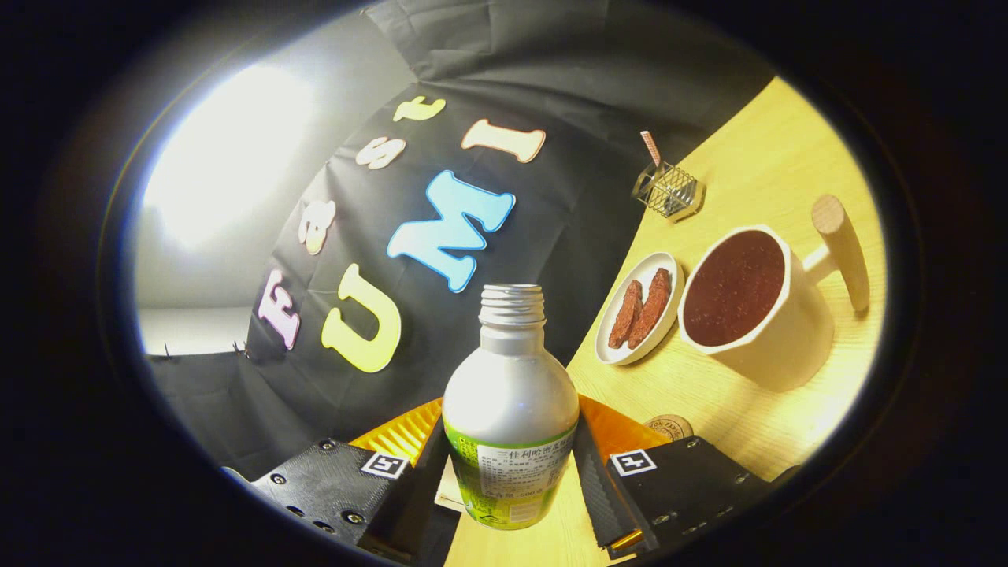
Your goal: Take the bottle from table, then pour the juice into the cup, finally place the bottle on the coaster
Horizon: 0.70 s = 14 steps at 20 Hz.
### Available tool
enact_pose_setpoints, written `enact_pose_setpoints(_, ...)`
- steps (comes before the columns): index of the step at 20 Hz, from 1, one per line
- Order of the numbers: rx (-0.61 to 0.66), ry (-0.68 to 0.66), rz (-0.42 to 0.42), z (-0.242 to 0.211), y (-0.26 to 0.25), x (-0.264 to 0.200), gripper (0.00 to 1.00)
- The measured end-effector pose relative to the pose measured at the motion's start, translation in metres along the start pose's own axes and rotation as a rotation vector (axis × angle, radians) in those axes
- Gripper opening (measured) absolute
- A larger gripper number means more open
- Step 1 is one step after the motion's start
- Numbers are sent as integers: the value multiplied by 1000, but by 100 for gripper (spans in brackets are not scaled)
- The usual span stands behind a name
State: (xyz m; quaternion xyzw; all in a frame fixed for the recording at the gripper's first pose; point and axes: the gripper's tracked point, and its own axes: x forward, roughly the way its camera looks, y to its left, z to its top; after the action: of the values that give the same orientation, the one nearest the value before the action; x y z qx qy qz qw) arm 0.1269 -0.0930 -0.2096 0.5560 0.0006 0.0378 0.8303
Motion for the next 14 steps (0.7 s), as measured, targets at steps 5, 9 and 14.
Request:
enact_pose_setpoints(5, 119, -11, 14, 1, 0, -1, 78)
enact_pose_setpoints(9, 235, -33, 24, 5, 0, 1, 78)
enact_pose_setpoints(14, 389, -56, 68, 9, 3, 2, 77)
